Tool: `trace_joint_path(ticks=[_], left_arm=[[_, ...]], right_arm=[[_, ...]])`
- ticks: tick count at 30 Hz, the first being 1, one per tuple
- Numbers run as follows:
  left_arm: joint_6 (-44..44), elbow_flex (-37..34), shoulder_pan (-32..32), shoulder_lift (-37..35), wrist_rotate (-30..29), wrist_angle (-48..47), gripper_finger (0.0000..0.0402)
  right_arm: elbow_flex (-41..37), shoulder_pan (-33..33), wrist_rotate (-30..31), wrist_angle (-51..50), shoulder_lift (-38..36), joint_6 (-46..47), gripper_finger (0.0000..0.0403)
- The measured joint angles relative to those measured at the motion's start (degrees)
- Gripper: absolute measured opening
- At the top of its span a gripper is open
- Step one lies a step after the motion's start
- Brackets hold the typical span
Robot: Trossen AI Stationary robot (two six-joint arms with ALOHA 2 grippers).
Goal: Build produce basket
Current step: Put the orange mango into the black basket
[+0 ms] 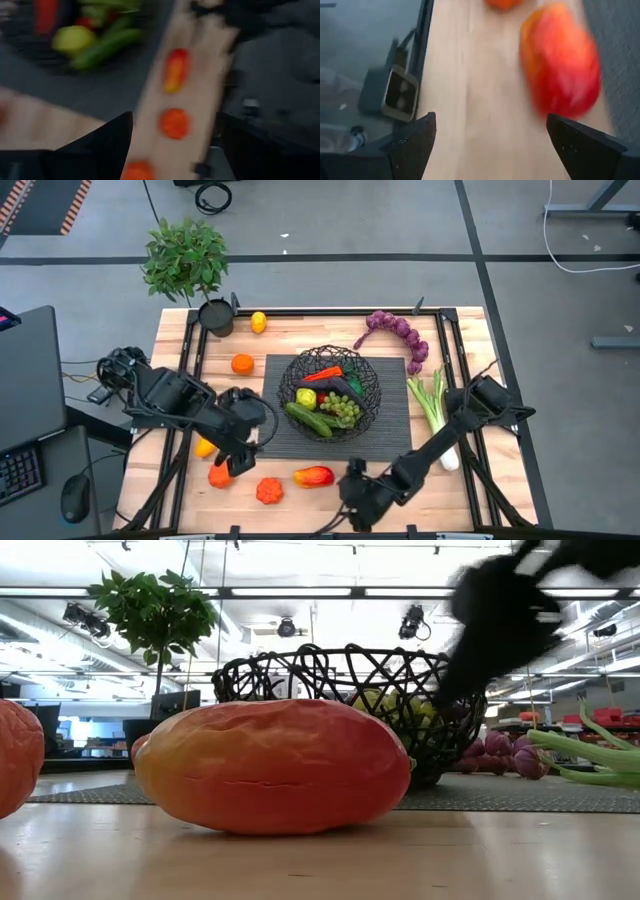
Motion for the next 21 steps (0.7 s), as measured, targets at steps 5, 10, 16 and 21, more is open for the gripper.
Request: trace_joint_path(ticks=[5, 10, 16, 21], left_arm=[[1.5, -7.3, 2.4, 0.1, 0.3, -2.0, 0.0288], [4.6, -18.5, 2.4, 0.1, 7.5, 4.2, 0.0288], [3.1, -27.4, 0.3, 0.2, 12.0, 10.8, 0.0288], [1.2, -29.7, -1.8, 0.2, 12.2, 13.3, 0.0288]], right_arm=[[0.0, 3.0, -1.0, -12.3, -1.6, 13.5, 0.0374], [0.0, 4.3, 1.7, -9.5, -1.9, 12.1, 0.0363], [0.0, 3.5, 9.8, -9.1, -2.1, 4.3, 0.0357], [0.0, 0.1, 12.1, -5.0, 0.1, -0.2, 0.0357]])
